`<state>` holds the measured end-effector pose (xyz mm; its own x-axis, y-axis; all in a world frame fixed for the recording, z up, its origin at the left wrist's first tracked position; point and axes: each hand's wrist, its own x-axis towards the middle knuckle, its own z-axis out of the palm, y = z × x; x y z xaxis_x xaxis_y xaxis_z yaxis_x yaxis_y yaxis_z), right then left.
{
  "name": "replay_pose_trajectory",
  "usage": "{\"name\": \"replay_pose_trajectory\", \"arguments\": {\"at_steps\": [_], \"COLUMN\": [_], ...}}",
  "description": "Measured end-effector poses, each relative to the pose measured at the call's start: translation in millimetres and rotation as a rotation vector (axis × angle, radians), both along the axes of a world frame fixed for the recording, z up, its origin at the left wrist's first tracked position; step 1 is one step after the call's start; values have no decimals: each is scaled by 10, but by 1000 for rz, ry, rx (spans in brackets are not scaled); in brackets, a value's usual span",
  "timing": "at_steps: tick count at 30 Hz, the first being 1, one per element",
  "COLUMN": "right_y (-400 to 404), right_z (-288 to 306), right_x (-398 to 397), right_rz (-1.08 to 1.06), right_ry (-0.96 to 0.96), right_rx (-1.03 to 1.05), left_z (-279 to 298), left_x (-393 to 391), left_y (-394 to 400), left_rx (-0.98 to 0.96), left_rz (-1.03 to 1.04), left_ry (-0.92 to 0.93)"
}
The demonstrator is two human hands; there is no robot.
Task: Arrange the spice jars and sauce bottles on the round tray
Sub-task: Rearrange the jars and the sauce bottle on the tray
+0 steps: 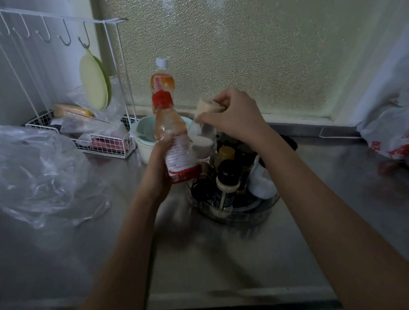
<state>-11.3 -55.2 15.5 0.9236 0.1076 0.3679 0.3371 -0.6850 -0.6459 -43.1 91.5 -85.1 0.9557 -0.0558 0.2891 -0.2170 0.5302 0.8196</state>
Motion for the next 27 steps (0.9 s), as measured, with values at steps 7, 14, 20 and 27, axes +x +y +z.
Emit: {"name": "replay_pose_trajectory", "arguments": {"at_steps": [7,14,20,27], "right_y": [121,192,101,212], "right_z": [-47,-49,-236,-352], "right_x": [45,-85,-765,-866], "right_rz": [126,60,188,148], "right_ry": [127,24,134,-98], "right_rx": [19,-116,-746,-1175], "left_z": [-37,-46,-49,-82], "left_x": [50,79,95,73], "left_y": [157,168,233,190], "left_rx": [-32,-199,-254,-192], "left_rz": [-259,-320,-222,-210], "left_ry": [-16,63,101,104]}}
